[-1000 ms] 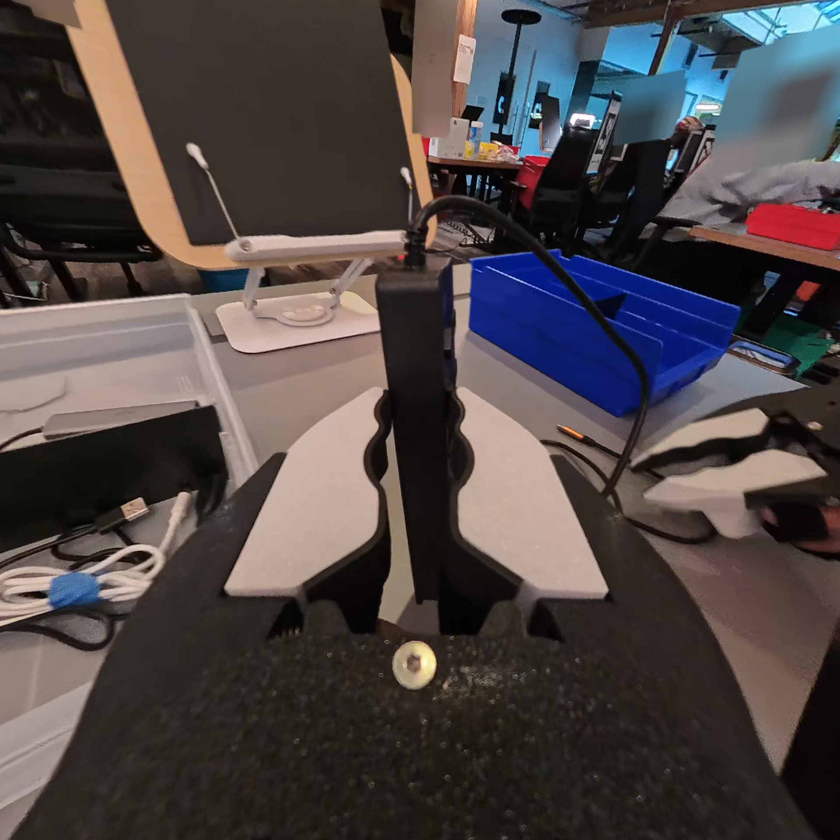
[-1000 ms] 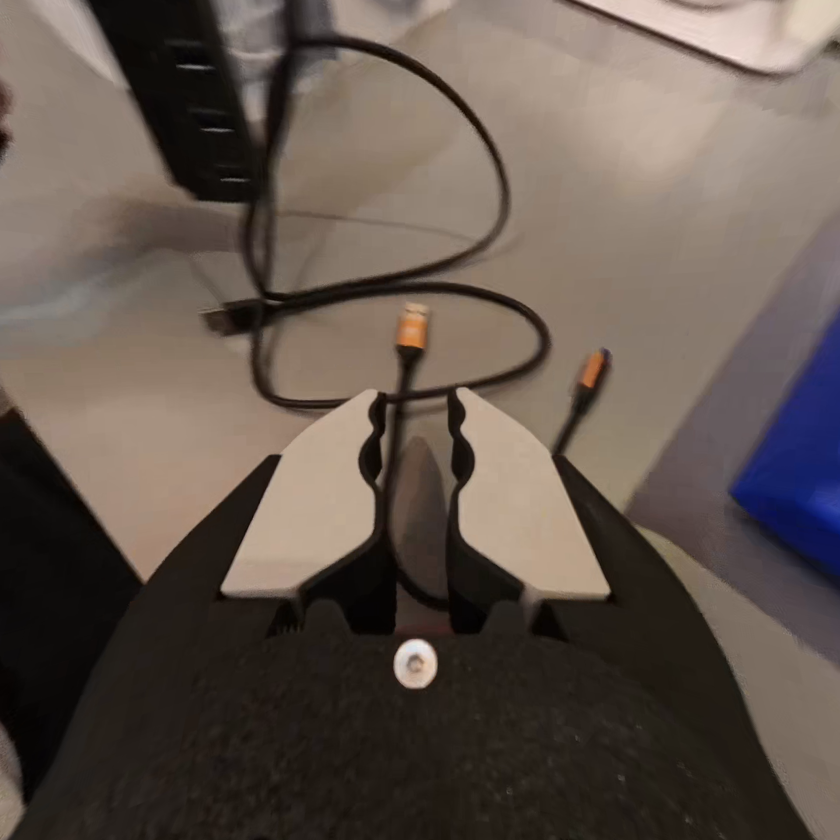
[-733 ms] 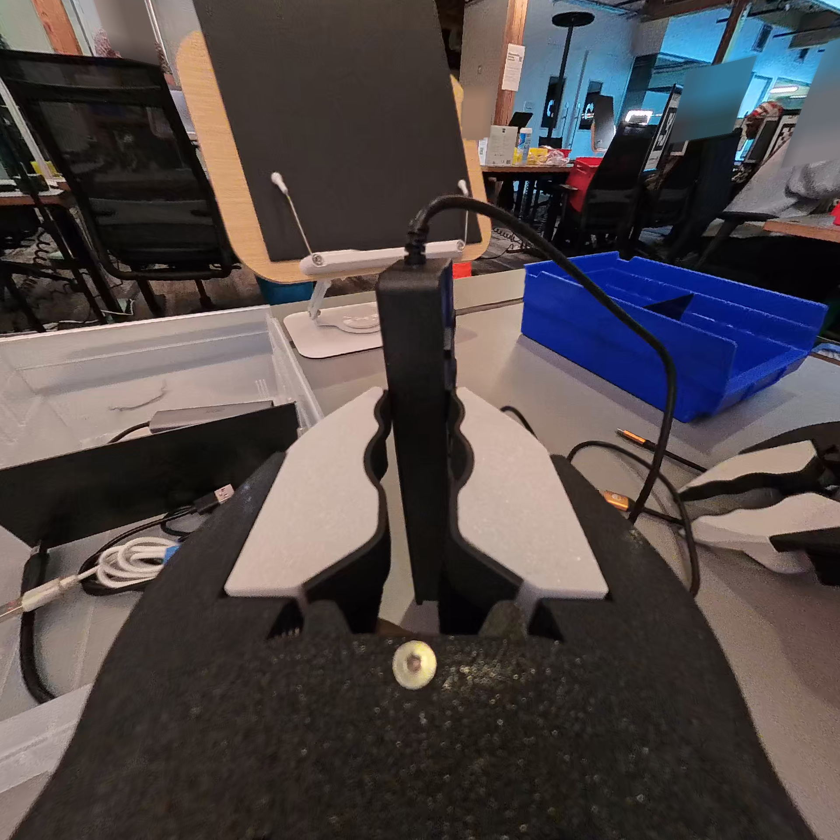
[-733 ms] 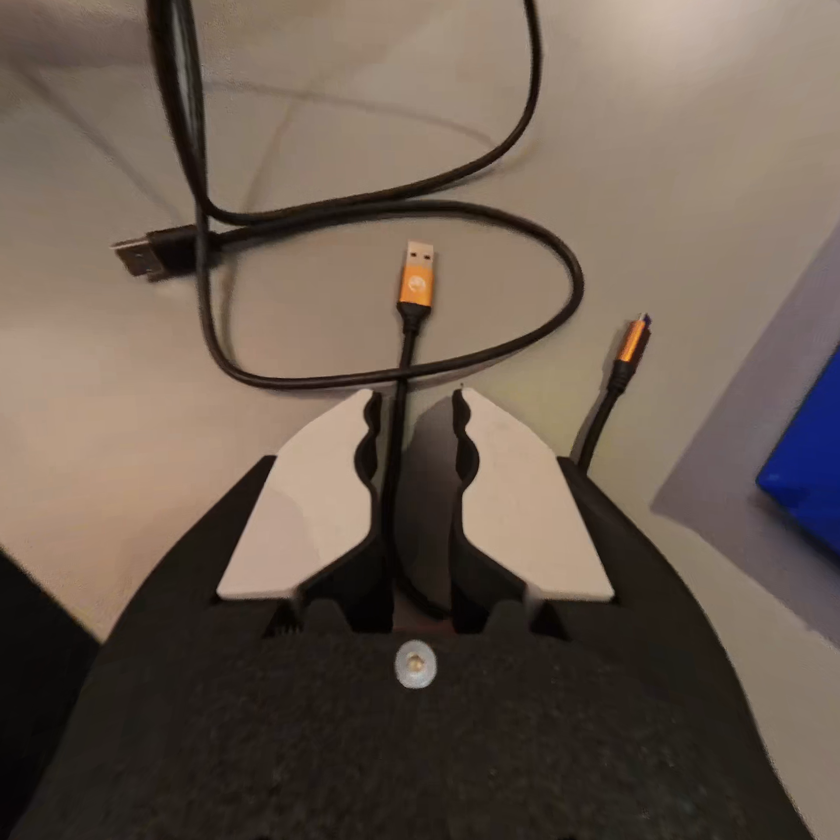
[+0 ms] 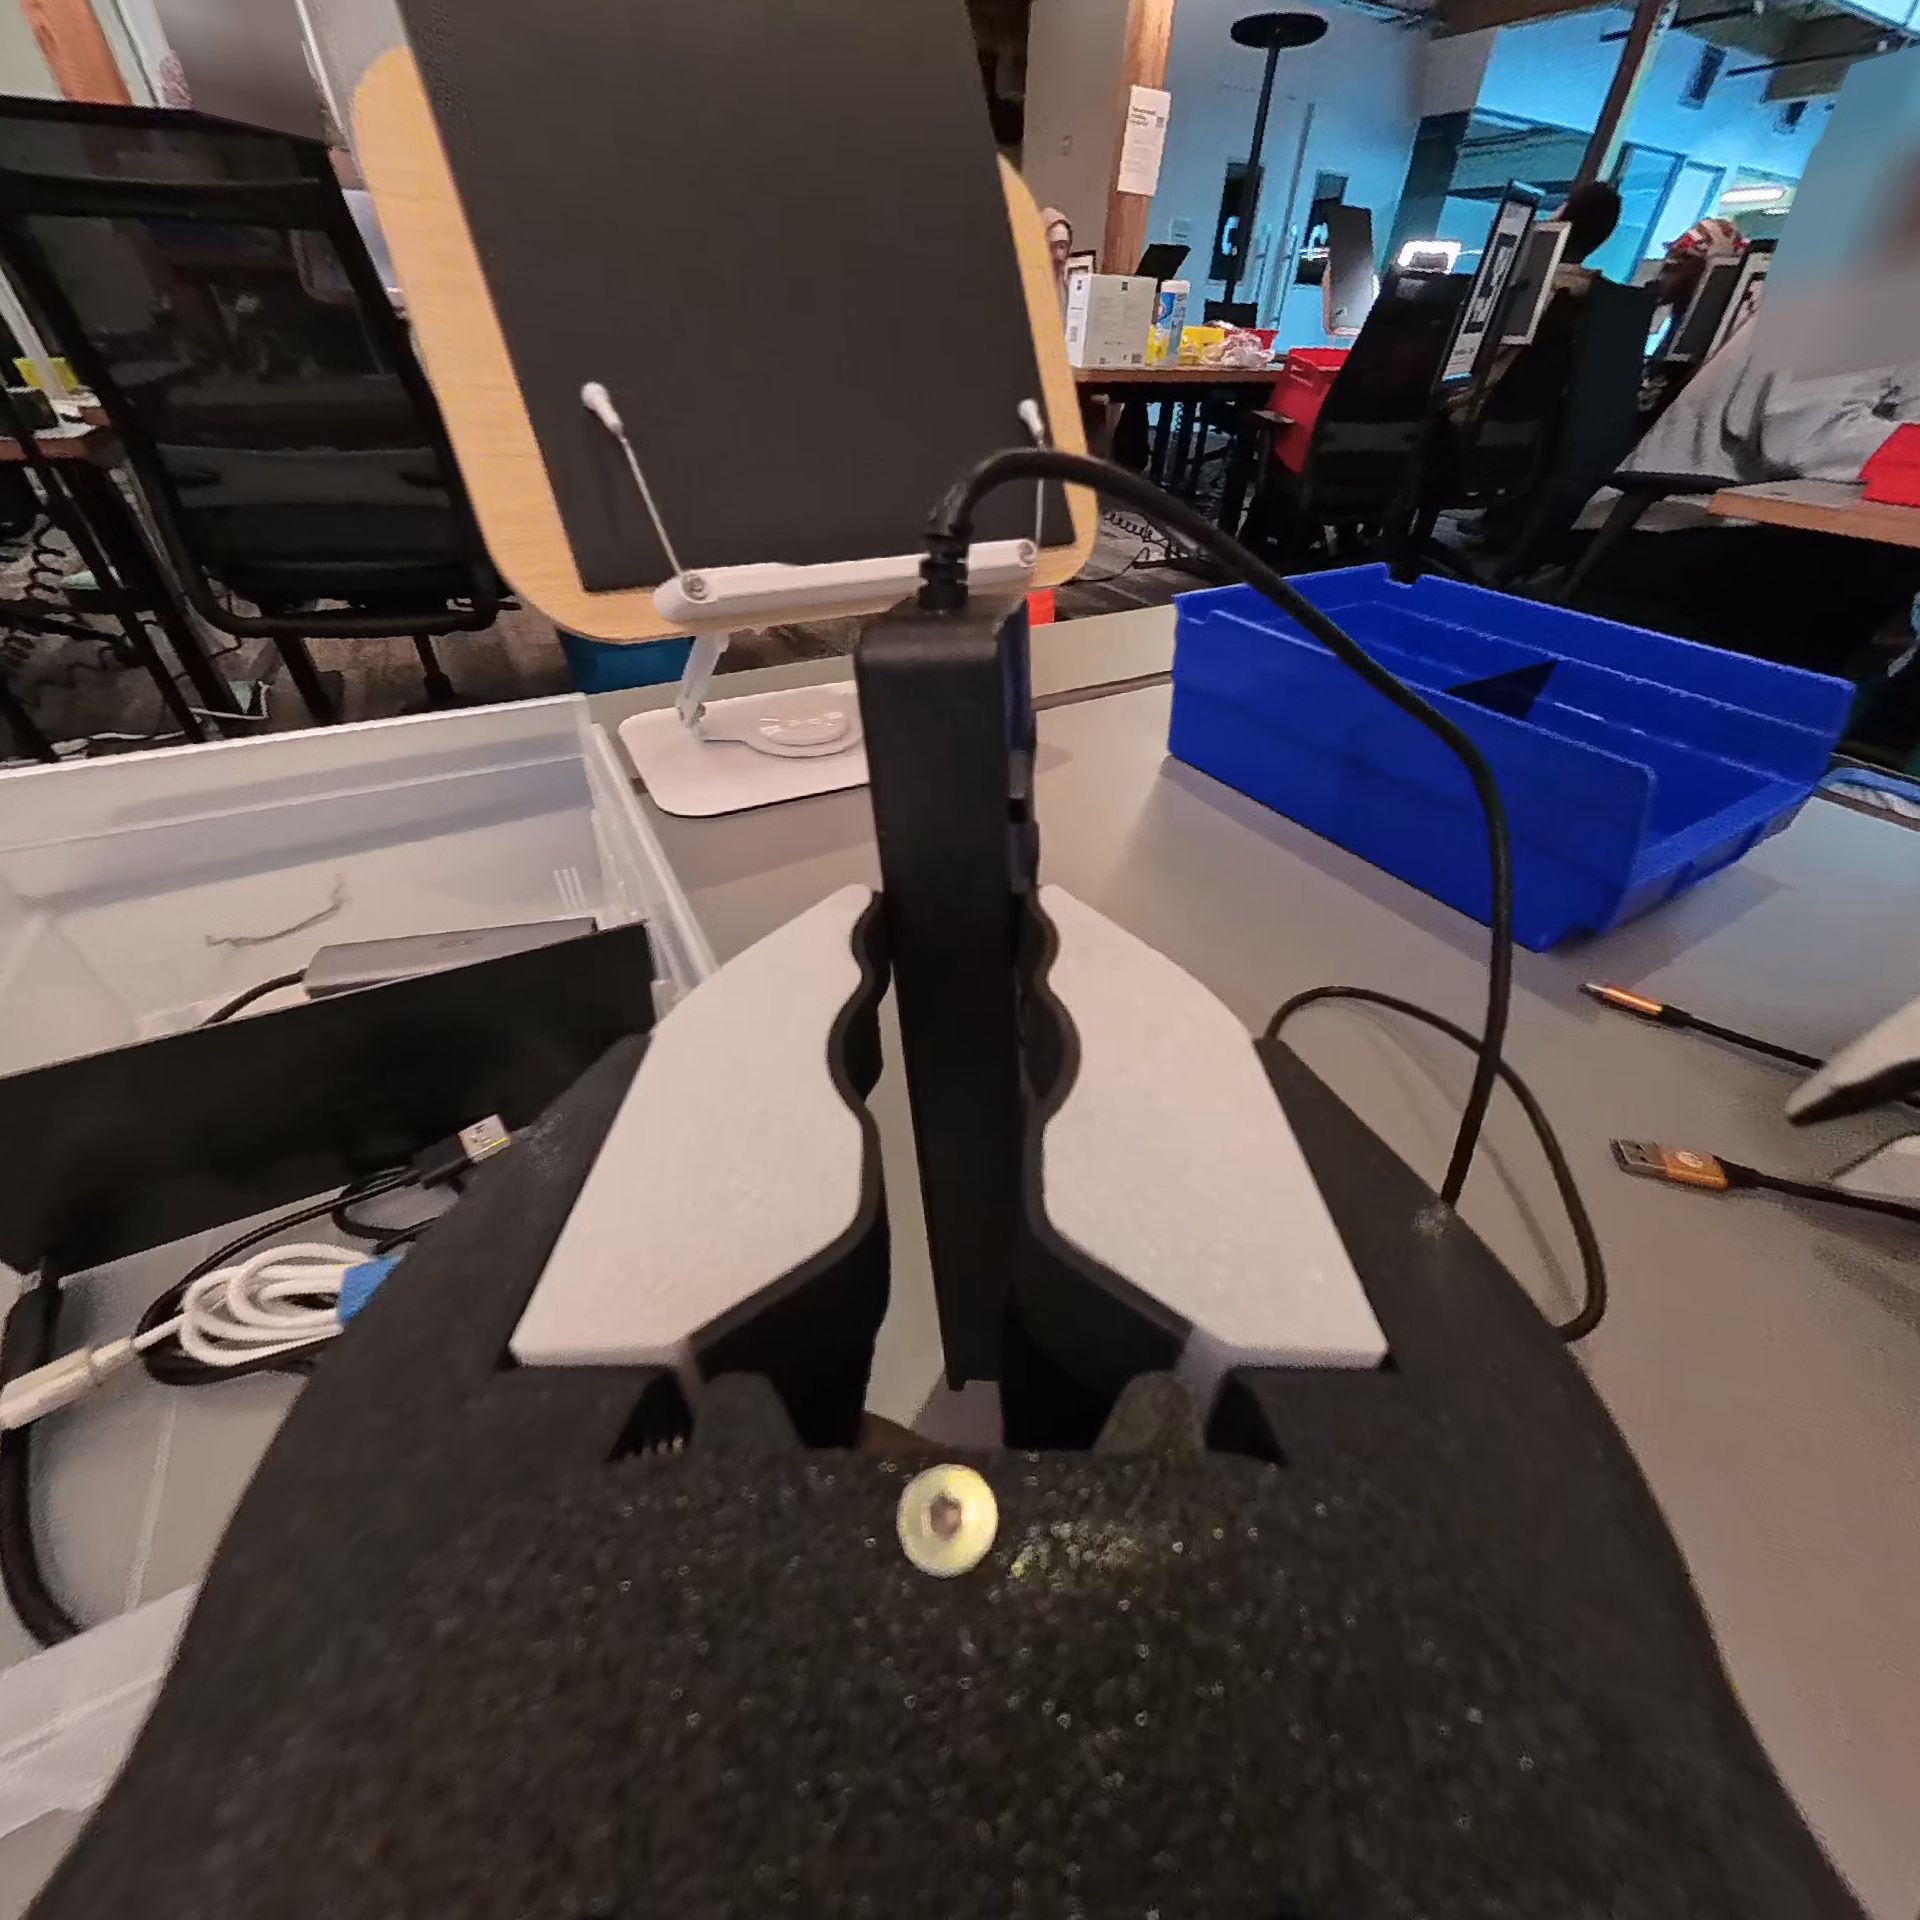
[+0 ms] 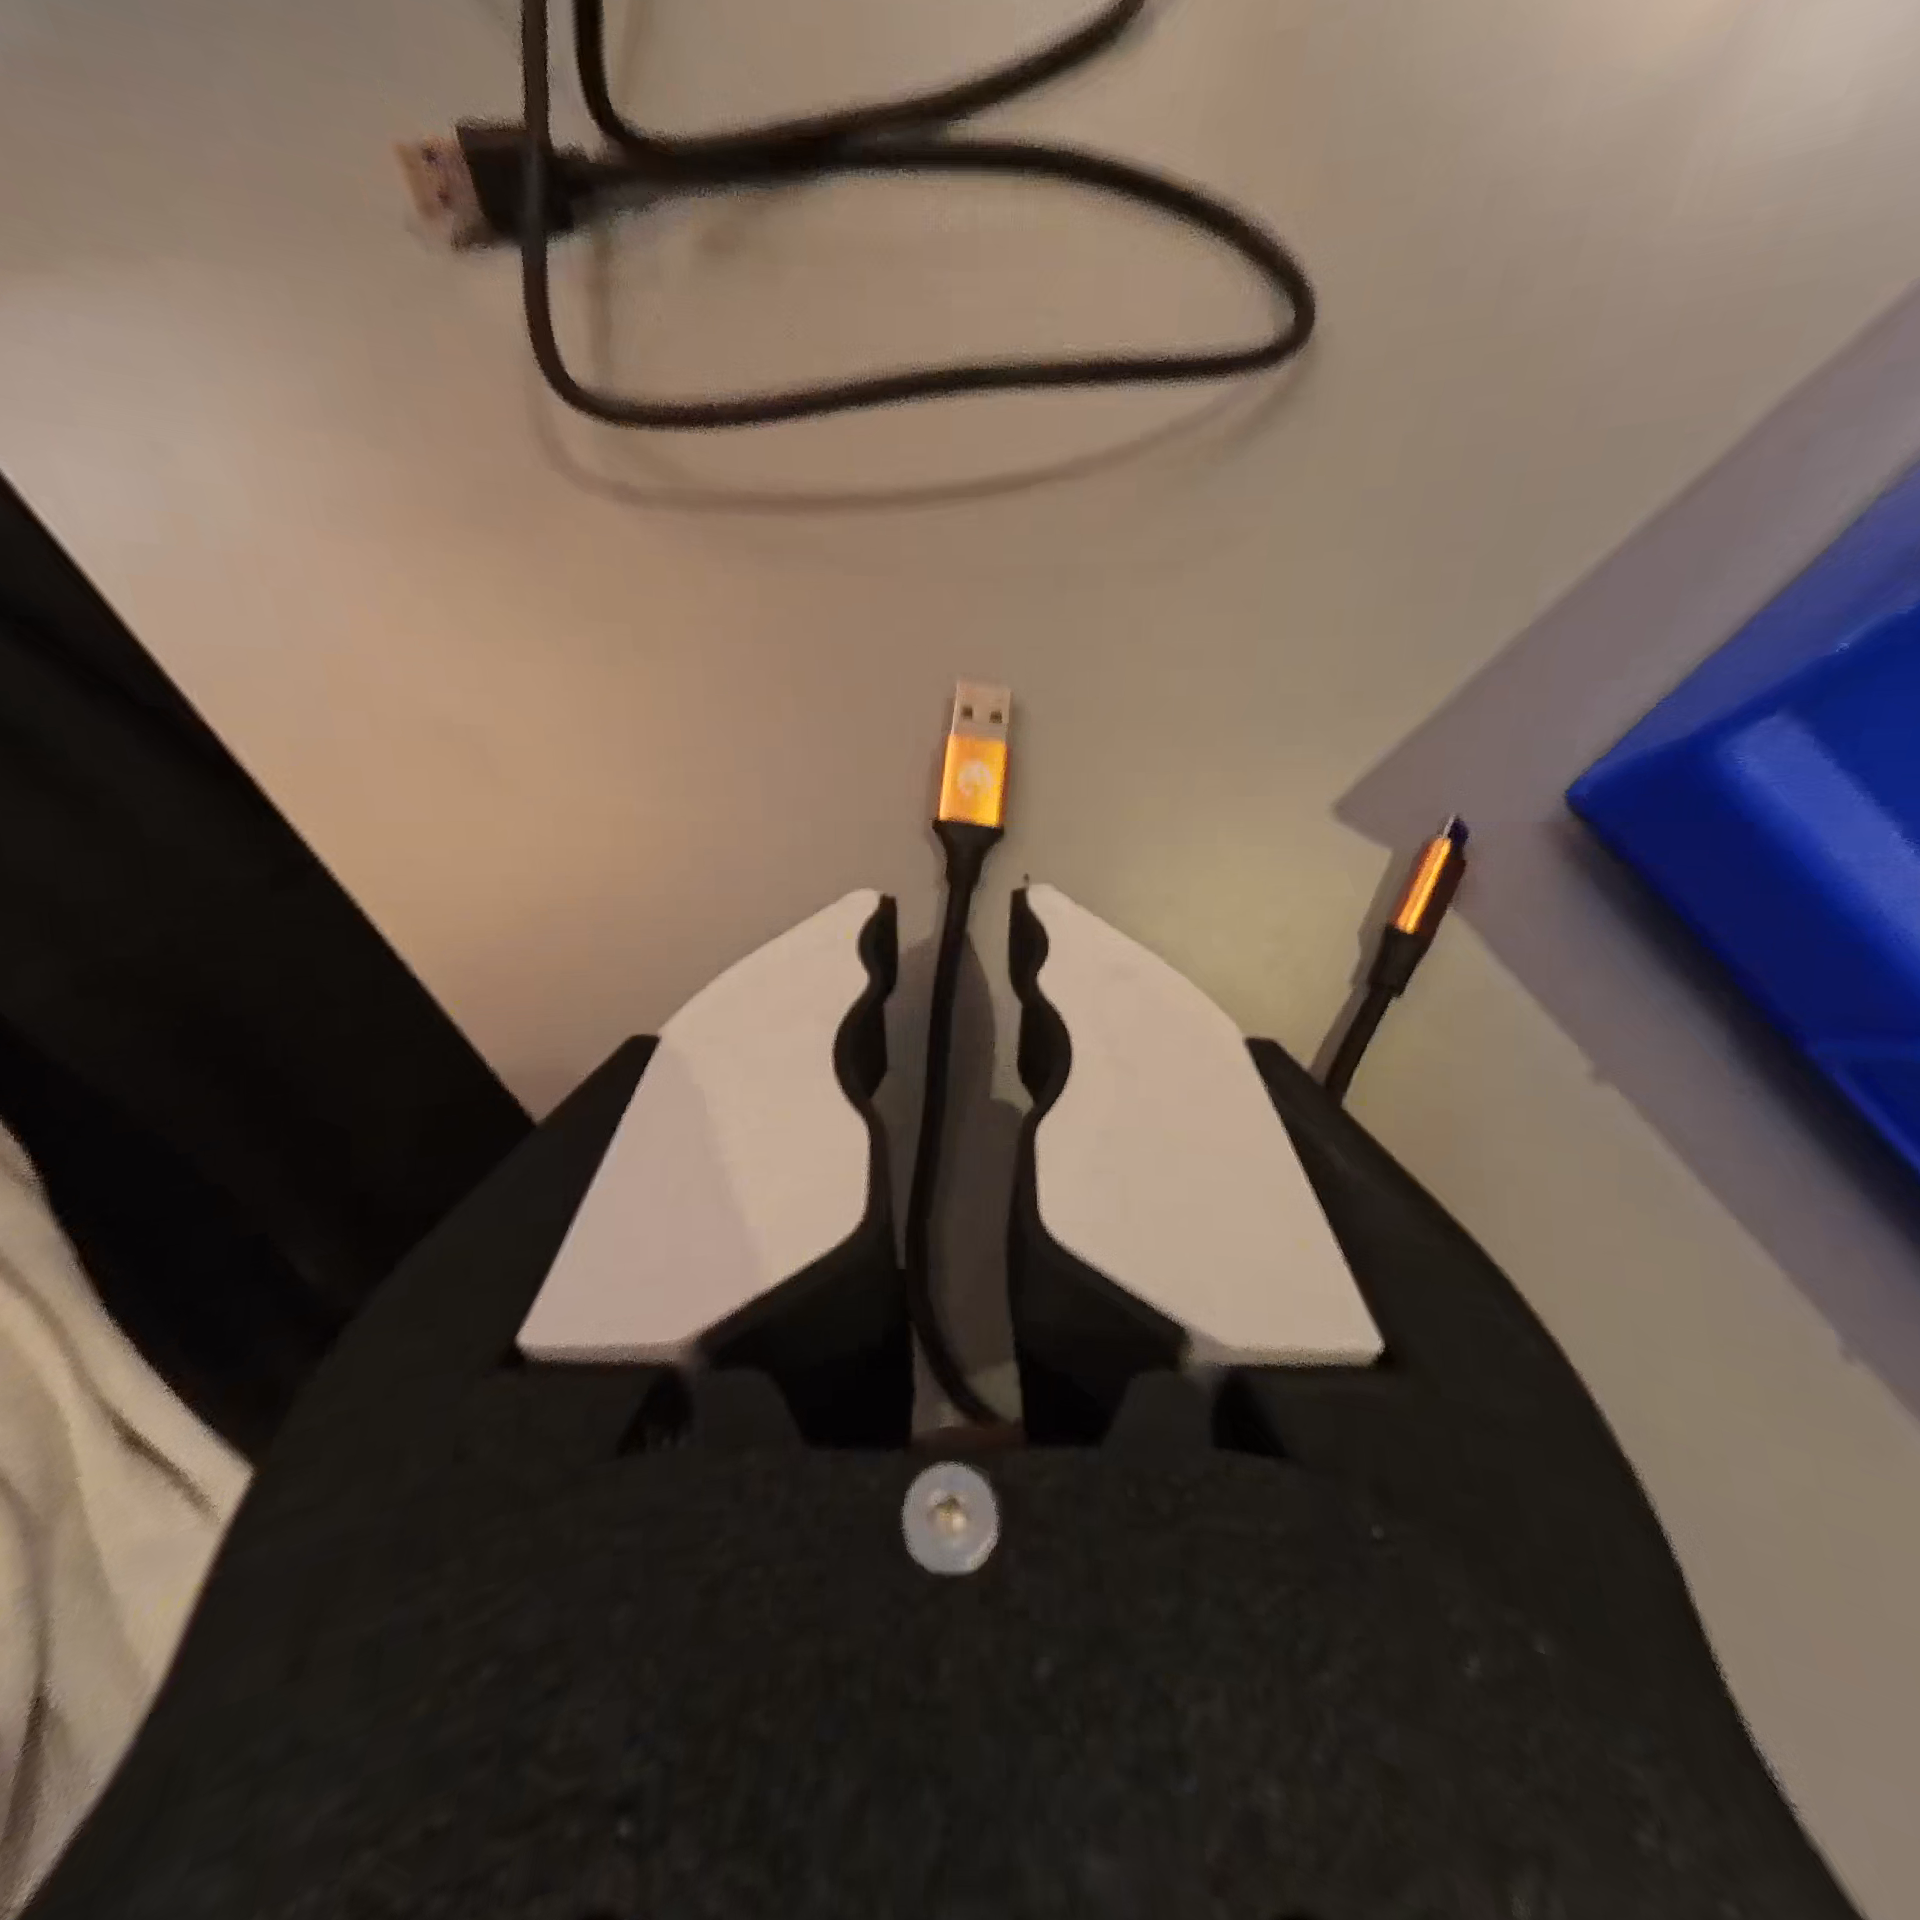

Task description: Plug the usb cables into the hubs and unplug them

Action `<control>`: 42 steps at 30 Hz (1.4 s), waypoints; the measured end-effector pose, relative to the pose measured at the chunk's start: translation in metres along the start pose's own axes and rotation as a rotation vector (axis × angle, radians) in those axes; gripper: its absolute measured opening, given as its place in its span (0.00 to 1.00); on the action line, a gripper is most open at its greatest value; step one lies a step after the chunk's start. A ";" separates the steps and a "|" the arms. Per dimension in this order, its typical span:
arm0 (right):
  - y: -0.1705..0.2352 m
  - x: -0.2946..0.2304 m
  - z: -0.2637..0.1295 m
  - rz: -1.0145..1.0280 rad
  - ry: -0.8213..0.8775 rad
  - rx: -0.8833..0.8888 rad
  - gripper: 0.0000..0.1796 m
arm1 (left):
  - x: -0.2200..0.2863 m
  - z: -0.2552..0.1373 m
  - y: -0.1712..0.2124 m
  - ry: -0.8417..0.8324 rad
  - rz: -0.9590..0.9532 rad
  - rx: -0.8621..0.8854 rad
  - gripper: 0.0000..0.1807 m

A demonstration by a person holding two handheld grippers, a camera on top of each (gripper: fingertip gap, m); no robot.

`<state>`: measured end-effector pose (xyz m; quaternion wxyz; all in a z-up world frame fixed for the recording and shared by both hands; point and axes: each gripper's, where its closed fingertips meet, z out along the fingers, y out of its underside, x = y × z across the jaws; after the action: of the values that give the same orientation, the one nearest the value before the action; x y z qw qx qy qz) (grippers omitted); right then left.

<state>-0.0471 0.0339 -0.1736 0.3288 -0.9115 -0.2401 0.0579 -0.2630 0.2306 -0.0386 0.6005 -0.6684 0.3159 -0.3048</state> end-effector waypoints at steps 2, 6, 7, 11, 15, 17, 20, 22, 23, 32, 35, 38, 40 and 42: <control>-0.005 0.001 0.007 0.009 0.006 0.029 0.14 | 0.007 0.001 0.000 0.015 0.004 0.003 0.13; 0.000 0.001 0.021 0.089 -0.002 0.016 0.13 | 0.018 0.002 0.001 0.047 -0.005 0.004 0.13; 0.004 0.000 0.024 0.105 -0.005 0.003 0.12 | 0.020 0.003 0.001 0.053 -0.010 0.004 0.13; 0.006 -0.004 0.024 0.125 0.000 0.007 0.04 | 0.026 0.004 0.004 0.074 -0.027 -0.002 0.13; -0.019 -0.007 0.003 0.131 -0.024 0.046 0.04 | 0.031 0.007 0.003 0.089 -0.043 0.005 0.13; -0.057 -0.014 -0.024 0.152 -0.087 0.148 0.03 | 0.034 0.009 0.001 0.095 -0.058 0.014 0.13; -0.117 -0.034 -0.055 0.083 -0.153 0.244 0.03 | 0.041 0.013 -0.002 0.121 -0.082 0.036 0.13; -0.152 -0.042 -0.060 0.009 -0.130 0.261 0.04 | 0.049 0.016 -0.003 0.139 -0.083 0.045 0.13; -0.167 -0.046 -0.058 -0.013 -0.123 0.264 0.04 | 0.054 0.018 -0.003 0.149 -0.076 0.044 0.13; -0.206 -0.042 -0.021 -0.008 -0.064 0.246 0.03 | 0.089 0.023 0.004 0.163 0.048 0.011 0.13; -0.202 -0.041 -0.021 0.000 -0.066 0.224 0.03 | 0.091 0.024 0.005 0.157 0.060 0.014 0.13; -0.198 -0.038 -0.018 0.025 -0.085 0.214 0.03 | 0.093 0.025 0.004 0.153 0.070 0.013 0.13; -0.197 -0.036 -0.019 0.037 -0.090 0.217 0.03 | 0.095 0.026 0.004 0.156 0.079 0.015 0.13; -0.194 -0.032 -0.019 0.042 -0.077 0.205 0.04 | 0.097 0.025 0.004 0.158 0.094 0.020 0.13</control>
<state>-0.1476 0.1373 -0.0387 0.4095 -0.8751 -0.2260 0.1243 -0.1839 0.1696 -0.0427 0.5940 -0.6206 0.3903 -0.3312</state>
